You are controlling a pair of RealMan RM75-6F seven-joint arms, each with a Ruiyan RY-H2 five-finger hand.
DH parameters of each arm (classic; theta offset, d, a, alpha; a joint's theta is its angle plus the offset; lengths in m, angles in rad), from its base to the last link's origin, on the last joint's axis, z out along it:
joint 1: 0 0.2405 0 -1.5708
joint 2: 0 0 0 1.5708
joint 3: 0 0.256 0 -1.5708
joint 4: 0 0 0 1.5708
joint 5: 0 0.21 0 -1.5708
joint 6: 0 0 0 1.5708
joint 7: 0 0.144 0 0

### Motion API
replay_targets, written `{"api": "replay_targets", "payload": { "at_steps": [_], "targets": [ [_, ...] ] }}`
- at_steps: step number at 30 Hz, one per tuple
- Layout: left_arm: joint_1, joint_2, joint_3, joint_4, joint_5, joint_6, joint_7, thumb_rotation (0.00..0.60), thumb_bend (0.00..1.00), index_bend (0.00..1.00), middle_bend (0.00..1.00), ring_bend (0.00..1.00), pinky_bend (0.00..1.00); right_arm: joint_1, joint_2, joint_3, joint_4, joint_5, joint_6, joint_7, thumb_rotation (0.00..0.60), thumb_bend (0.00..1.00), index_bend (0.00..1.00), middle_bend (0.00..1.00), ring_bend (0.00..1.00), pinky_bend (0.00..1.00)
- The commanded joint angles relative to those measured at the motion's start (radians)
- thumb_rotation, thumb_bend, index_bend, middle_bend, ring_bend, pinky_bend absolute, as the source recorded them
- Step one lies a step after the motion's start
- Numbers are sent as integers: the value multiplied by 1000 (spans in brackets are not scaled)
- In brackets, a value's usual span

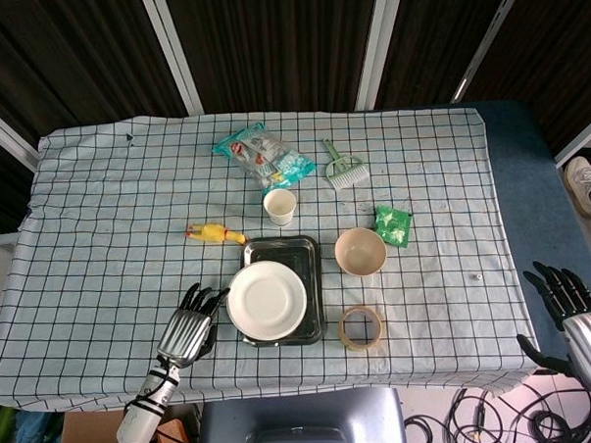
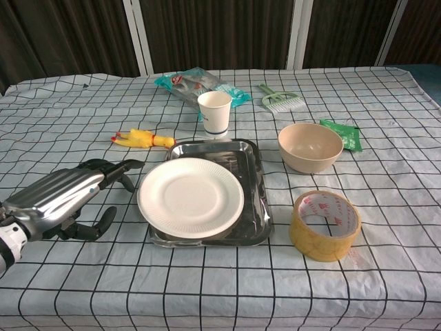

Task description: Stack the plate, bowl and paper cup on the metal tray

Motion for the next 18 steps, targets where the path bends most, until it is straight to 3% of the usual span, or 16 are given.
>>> {"api": "replay_targets", "payload": {
  "at_steps": [1, 18],
  "targets": [
    [-5, -10, -2, 5, -1, -4, 7, 600, 649, 0, 249, 96, 28, 0, 1, 0, 0, 0, 1, 1, 600, 236, 0, 0, 0, 0],
    [-23, -42, -4, 11, -16, -32, 36, 600, 658, 0, 252, 96, 28, -3, 5, 0, 1, -2, 10, 9, 600, 236, 0, 0, 0, 0]
  ]
}}
